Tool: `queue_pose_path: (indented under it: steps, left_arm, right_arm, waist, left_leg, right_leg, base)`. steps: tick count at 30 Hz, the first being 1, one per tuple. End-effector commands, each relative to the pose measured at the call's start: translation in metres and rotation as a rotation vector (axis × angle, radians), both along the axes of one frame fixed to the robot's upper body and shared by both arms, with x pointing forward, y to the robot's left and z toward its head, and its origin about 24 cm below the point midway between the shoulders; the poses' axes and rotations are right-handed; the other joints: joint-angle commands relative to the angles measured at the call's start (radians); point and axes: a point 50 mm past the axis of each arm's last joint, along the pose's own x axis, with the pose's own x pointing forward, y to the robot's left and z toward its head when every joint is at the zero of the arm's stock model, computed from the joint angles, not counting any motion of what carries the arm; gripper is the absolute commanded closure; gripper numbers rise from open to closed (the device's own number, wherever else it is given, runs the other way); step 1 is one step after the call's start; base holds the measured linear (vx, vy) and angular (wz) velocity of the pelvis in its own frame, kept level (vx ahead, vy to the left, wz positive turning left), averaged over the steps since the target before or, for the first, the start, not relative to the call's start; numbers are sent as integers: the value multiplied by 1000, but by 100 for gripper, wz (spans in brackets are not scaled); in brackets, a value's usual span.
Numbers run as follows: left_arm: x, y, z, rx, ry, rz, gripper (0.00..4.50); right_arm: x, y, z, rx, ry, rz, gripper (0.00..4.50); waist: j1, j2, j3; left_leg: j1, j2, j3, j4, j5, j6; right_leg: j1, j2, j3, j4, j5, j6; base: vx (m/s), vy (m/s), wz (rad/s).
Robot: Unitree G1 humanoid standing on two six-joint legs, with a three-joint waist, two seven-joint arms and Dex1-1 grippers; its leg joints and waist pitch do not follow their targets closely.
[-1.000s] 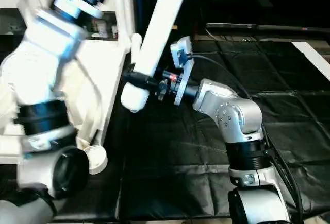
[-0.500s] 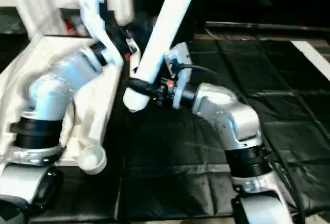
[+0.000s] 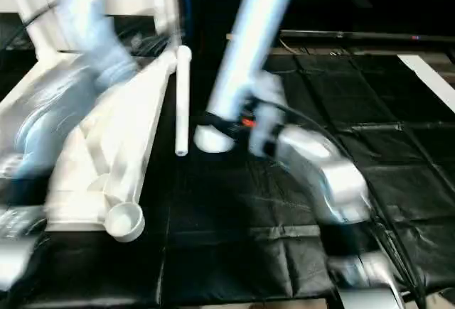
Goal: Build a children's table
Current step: Pick table leg
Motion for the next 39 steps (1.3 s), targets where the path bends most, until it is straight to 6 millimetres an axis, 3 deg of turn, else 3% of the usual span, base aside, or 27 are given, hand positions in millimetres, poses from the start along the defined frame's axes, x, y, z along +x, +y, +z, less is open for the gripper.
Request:
queue_pose_path:
  steps: [1, 2, 4, 7, 8, 9, 12, 18, 21, 24, 31, 35, 39]
  left_arm:
    - [-8, 5, -8, 50, 16, 29, 65]
    - [-15, 10, -19, 57, 32, 52, 65]
    - [-27, 15, -35, 63, 32, 79, 65]
    - [-31, 15, -41, 48, 29, 91, 65]
    - [-37, 17, -53, 33, 31, 128, 65]
    - [-40, 18, -59, 37, 33, 159, 65]
    - [-45, 18, -70, 65, 31, 226, 65]
    - [-56, 3, -74, 34, 31, 160, 65]
    - [-58, 1, -77, 43, 25, 166, 65]
    - [-57, 1, -77, 40, 24, 167, 65]
    - [-54, -3, -74, 35, 12, 166, 65]
    - [-54, -3, -74, 33, 10, 170, 65]
    - [-54, -3, -73, 30, 8, 175, 65]
  right_arm:
    - [-4, -10, 8, -65, -83, -114, 258]
    - [-8, -16, 3, -101, -83, -174, 258]
    - [-16, -23, -3, -106, -79, -257, 258]
    - [-20, -25, -6, -69, -72, -297, 258]
    - [-26, -27, -11, -18, -57, -357, 258]
    - [-29, -29, -16, -5, -47, -389, 258]
    - [-34, -30, -25, 31, -5, -453, 258]
    - [-35, -40, -31, 78, 13, -646, 258]
    - [-37, -48, -31, 92, 0, -700, 258]
    - [-37, -49, -29, 68, -18, -694, 258]
    - [-32, -42, -28, -27, -39, -644, 258]
    - [-30, -36, -25, 58, -70, -608, 258]
    - [-29, -31, -19, 167, -88, -598, 258]
  waist:
    - [-5, 11, -75]
    - [-4, 17, -72]
    - [-5, 16, -68]
    - [-8, 15, -64]
    - [-9, 15, -61]
    - [-13, 5, -55]
    - [-26, 5, -56]
    - [-46, -2, -57]
    - [-48, 3, -57]
    - [-50, 4, -60]
    - [-50, 1, -59]
    - [-50, -2, -57]
    - [-50, -1, -59]
  left_leg:
    - [37, 78, -34, -76, -108, -72]
    - [41, 80, -35, -79, -149, -81]
    - [43, 85, -37, -89, -210, -93]
    - [47, 80, -37, -90, -271, -97]
    - [47, 81, -39, -93, -300, -98]
    - [44, 85, -41, -98, -322, -96]
    - [43, 80, -44, -99, -344, -99]
    - [40, 77, -43, -97, -326, -90]
    - [38, 77, -42, -96, -303, -90]
    - [36, 75, -41, -94, -276, -87]
    - [36, 75, -38, -90, -253, -72]
    - [36, 76, -38, -90, -273, -65]
    - [38, 78, -39, -91, -267, -62]
  right_leg:
    - [35, -90, 40, -66, 35, -184]
    - [31, -93, 42, -73, -14, -183]
    - [29, -93, 45, -81, -68, -172]
    - [23, -92, 47, -89, -145, -166]
    - [19, -94, 50, -95, -196, -156]
    - [17, -96, 52, -101, -232, -147]
    - [15, -96, 52, -104, -297, -118]
    - [11, -92, 52, -104, -276, -115]
    - [13, -91, 53, -102, -237, -108]
    - [18, -88, 51, -96, -174, -112]
    - [21, -89, 50, -96, -164, -126]
    - [19, -95, 54, -99, -205, -126]
    - [17, -91, 52, -97, -189, -126]
  base:
    - [0, 0, 0]
    - [0, 0, 0]
    - [0, 0, 0]
    - [0, 0, 0]
    - [0, 0, 0]
    - [0, 0, 0]
    - [0, 0, 0]
    - [0, 0, 0]
    - [0, 0, 0]
    - [0, 0, 0]
    - [0, 0, 0]
    - [0, 0, 0]
    - [0, 0, 0]
